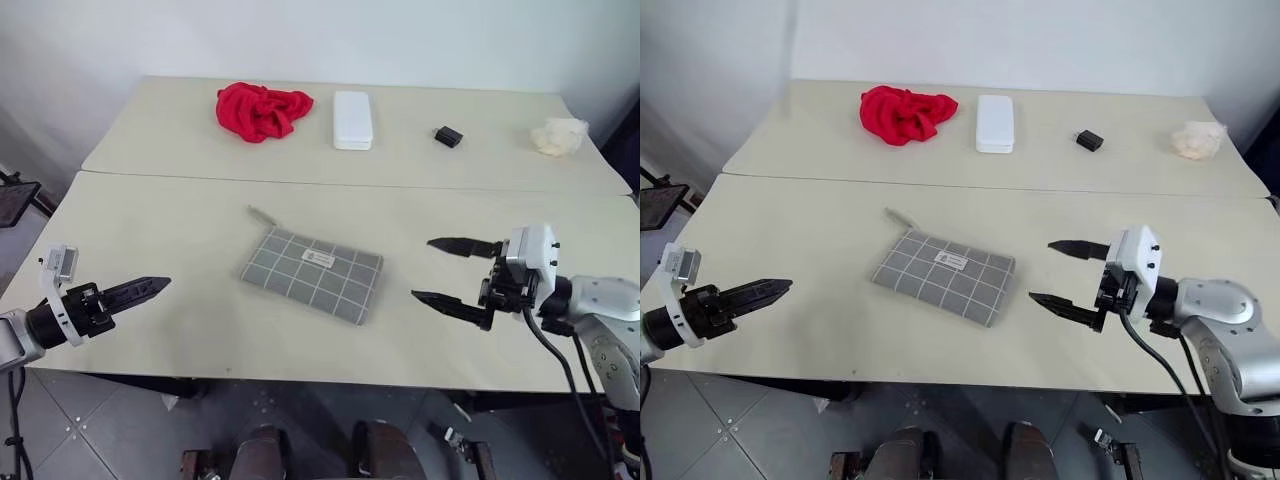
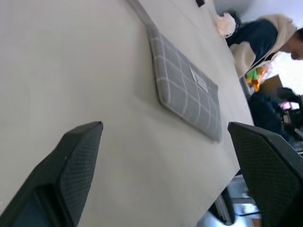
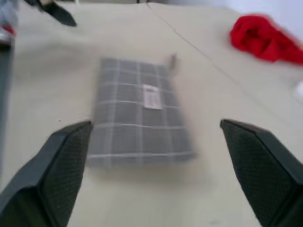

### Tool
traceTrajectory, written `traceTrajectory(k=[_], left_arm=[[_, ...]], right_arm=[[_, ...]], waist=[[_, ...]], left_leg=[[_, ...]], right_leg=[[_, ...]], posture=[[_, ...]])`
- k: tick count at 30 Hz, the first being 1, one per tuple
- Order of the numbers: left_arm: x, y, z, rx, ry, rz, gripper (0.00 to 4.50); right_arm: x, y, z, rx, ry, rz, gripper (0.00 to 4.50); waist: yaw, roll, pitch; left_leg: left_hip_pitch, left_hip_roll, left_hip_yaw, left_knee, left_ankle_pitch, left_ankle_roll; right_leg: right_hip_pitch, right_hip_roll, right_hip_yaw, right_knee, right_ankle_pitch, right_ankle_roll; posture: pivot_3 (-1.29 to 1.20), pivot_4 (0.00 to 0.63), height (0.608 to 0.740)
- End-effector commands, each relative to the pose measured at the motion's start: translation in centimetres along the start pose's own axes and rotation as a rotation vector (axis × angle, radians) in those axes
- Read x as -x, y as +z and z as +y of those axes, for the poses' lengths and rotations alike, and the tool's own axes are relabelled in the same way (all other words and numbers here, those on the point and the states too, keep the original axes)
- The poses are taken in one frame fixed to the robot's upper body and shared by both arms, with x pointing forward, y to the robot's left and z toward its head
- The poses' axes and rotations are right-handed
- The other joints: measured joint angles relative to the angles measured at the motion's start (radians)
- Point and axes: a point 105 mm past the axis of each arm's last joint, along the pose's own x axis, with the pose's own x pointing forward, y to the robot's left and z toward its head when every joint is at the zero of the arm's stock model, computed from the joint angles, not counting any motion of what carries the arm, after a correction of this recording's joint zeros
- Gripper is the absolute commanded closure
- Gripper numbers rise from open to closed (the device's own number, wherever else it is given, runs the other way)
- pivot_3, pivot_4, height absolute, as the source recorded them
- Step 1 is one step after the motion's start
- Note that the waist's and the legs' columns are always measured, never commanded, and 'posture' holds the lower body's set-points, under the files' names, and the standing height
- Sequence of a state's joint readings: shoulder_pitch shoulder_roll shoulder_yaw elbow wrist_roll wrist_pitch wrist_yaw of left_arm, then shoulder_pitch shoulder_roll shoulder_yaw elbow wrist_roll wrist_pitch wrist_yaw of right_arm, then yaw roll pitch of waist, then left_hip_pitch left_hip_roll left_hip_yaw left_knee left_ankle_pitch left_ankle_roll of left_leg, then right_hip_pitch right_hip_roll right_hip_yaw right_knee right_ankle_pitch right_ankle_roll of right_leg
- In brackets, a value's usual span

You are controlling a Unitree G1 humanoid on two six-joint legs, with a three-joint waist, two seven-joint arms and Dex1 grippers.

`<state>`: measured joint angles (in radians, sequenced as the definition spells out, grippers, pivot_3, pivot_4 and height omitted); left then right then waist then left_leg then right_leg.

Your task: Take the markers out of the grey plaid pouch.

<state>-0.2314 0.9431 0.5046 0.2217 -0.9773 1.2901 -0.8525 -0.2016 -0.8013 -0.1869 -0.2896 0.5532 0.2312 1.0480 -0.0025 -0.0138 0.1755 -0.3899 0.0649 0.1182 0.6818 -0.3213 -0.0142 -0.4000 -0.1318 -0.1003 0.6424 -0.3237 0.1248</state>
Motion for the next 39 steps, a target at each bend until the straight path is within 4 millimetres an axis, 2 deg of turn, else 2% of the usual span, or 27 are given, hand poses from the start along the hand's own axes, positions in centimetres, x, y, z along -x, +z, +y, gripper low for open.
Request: traceTrajectory(k=[1,5,8,10,13,17,20,27,31,33,39], left_arm=[[-1.1,0.0,-0.8,0.048,-0.047,0.035,0.02],[-3.4,1.1,-1.7,0.04,-0.086,0.061,0.02],[-5.2,2.1,-1.9,0.0,-0.103,0.075,0.0],[-6.2,2.8,-1.7,-0.012,-0.096,0.076,0.0],[-7.6,3.3,-1.8,-0.023,-0.102,0.1,0.0],[-10.2,3.4,-1.8,-0.057,-0.099,0.14,0.0],[-11.9,3.6,-1.6,-0.065,-0.085,0.148,0.0],[-14.7,3.1,-1.9,-0.056,-0.107,0.165,0.0],[-15.6,2.0,-2.8,-0.01,-0.153,0.219,0.0],[-15.7,1.4,-3.4,0.004,-0.176,0.257,0.0],[-13.4,-1.1,-5.4,0.059,-0.252,0.399,0.0]], right_arm=[[0.1,0.9,-0.6,0.044,-0.047,-0.064,0.0],[-0.2,0.0,0.5,0.027,0.0,-0.053,0.0],[-0.9,-0.7,1.4,-0.01,0.052,-0.05,0.6],[-1.6,-1.7,1.5,0.008,0.049,-0.006,1.16],[-2.4,-2.1,0.7,0.032,0.001,0.019,2.18],[-4.7,-2.6,-0.3,0.045,-0.05,0.059,3.54],[-6.2,-3.2,-0.1,0.039,-0.048,0.108,4.47],[-9.2,-4.8,1.9,-0.064,-0.002,0.232,4.47],[-9.6,-6.2,2.1,-0.054,0.003,0.305,4.47],[-9.5,-6.8,2.0,-0.053,0.0,0.33,4.47],[-8.5,-7.1,1.6,-0.009,0.034,0.342,4.47]], waist=[[-0.002,0.0,0.0],[0.004,-0.001,0.0],[0.003,-0.001,0.0],[0.002,-0.001,0.0],[0.001,-0.001,0.0],[-0.001,-0.001,0.0],[0.0,-0.001,0.0],[0.0,-0.001,0.001],[0.001,-0.001,0.001],[0.0,-0.001,0.001],[-0.004,-0.001,0.001]], left_leg=[[0.0,0.0,0.0,0.0,0.0,0.0],[0.0,0.0,0.001,0.0,0.0,-0.001],[0.0,-0.001,0.001,0.001,0.0,-0.001],[0.0,-0.001,0.001,0.001,0.0,-0.001],[0.0,-0.001,0.001,0.001,0.001,-0.001],[0.0,0.0,0.002,0.001,0.001,-0.002],[-0.001,-0.001,0.002,0.001,0.001,-0.002],[-0.001,-0.001,0.002,0.001,0.001,-0.002],[-0.001,-0.001,0.002,0.001,0.001,-0.002],[-0.001,-0.001,0.002,0.001,0.001,-0.002],[-0.001,-0.001,0.001,0.001,0.001,-0.002]], right_leg=[[0.0,0.0,0.0,0.0,0.0,0.0],[-0.001,0.0,0.0,0.001,0.0,0.0],[0.0,0.0,0.0,0.001,0.0,0.0],[0.0,0.0,0.0,0.001,0.0,0.0],[0.0,0.001,0.0,0.001,0.0,0.0],[-0.001,0.001,0.001,0.002,0.0,0.0],[-0.002,0.001,0.001,0.002,0.0,0.0],[-0.002,0.001,0.0,0.002,0.0,0.0],[-0.002,0.001,0.0,0.002,0.0,0.0],[-0.002,0.001,0.0,0.002,0.0,0.0],[-0.002,0.001,0.001,0.002,0.0,0.0]], posture=[[0.0,0.15,0.74],[0.0,0.15,0.74],[0.0,0.15,0.74],[0.0,0.15,0.74],[0.0,0.15,0.74],[0.0,0.15,0.74],[0.0,0.15,0.74],[0.0,0.15,0.74],[0.0,0.15,0.74],[0.0,0.15,0.74],[0.0,0.15,0.74]])
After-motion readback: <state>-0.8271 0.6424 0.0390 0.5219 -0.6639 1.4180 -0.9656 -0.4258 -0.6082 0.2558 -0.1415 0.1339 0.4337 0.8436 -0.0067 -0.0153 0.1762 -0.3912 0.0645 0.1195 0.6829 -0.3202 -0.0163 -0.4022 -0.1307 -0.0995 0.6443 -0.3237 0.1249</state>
